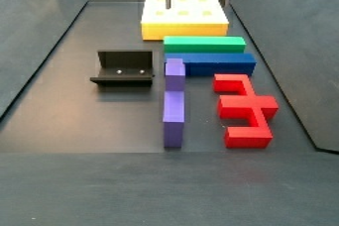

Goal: Pick up the green object. Move up. Move to above the board. Insert the green object.
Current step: Pick up the green object.

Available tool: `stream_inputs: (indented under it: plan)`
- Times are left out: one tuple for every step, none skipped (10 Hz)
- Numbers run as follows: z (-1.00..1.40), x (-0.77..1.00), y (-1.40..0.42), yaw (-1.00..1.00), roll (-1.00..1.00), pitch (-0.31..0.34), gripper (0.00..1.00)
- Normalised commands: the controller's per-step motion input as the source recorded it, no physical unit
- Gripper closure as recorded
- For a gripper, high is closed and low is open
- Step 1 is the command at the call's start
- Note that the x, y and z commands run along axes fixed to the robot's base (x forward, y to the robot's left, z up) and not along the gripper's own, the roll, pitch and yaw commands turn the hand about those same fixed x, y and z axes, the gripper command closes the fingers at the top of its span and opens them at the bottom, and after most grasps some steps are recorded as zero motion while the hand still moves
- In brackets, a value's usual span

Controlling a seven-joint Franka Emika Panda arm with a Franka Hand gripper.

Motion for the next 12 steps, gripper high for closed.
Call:
stream_inputs:
  plan:
    - [-0.02,0.0,0.0,0.0,0.01,0.0,0.0]
    - [-0.03,0.0,0.0,0.0,0.0,0.0,0.0]
    - [0.0,-0.03,-0.17,-0.4,0.0,-0.029,0.0]
    - [0.01,0.0,-0.42,-0.73,0.0,-0.011,0.0]
    - [0.05,0.01,-0.31,-0.86,0.0,-0.004,0.0]
    - [0.0,0.0,-0.32,-0.88,0.04,0.0,0.0]
    - [-0.01,0.0,-0.33,-0.88,0.0,0.0,0.0]
    - [-0.02,0.01,-0.33,-0.88,0.0,0.0,0.0]
    - [-0.07,0.0,-0.33,-0.88,0.03,0.0,0.0]
    - [-0.13,0.0,-0.31,-0.88,0.03,0.011,0.0]
    - [-0.1,0.0,-0.29,-0.89,0.03,0.026,0.0]
    - [-0.07,0.0,-0.29,-0.88,0.03,0.03,0.0]
